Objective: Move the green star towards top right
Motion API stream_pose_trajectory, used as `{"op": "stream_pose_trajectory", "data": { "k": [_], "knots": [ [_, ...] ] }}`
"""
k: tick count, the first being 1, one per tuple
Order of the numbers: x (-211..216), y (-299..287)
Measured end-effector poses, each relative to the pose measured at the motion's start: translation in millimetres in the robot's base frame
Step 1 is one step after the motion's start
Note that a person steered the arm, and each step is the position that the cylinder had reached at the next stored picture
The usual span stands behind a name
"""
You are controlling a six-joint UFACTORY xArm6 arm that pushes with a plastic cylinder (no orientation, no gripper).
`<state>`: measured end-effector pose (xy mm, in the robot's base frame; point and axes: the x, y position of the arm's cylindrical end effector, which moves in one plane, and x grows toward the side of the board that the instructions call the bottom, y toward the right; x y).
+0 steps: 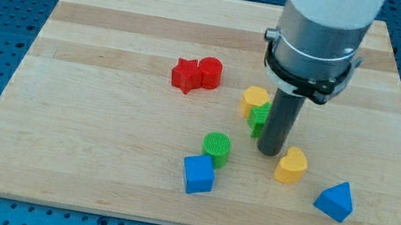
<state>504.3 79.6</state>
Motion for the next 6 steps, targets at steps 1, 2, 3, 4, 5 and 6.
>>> {"op": "stream_pose_trajectory", "data": {
  "k": [1,2,3,4,5,6],
  "knots": [
    [-9,-26],
    [-24,7],
    [-77,49],
    [-65,59],
    [-33,26],
    [-56,12]
  ]
}}
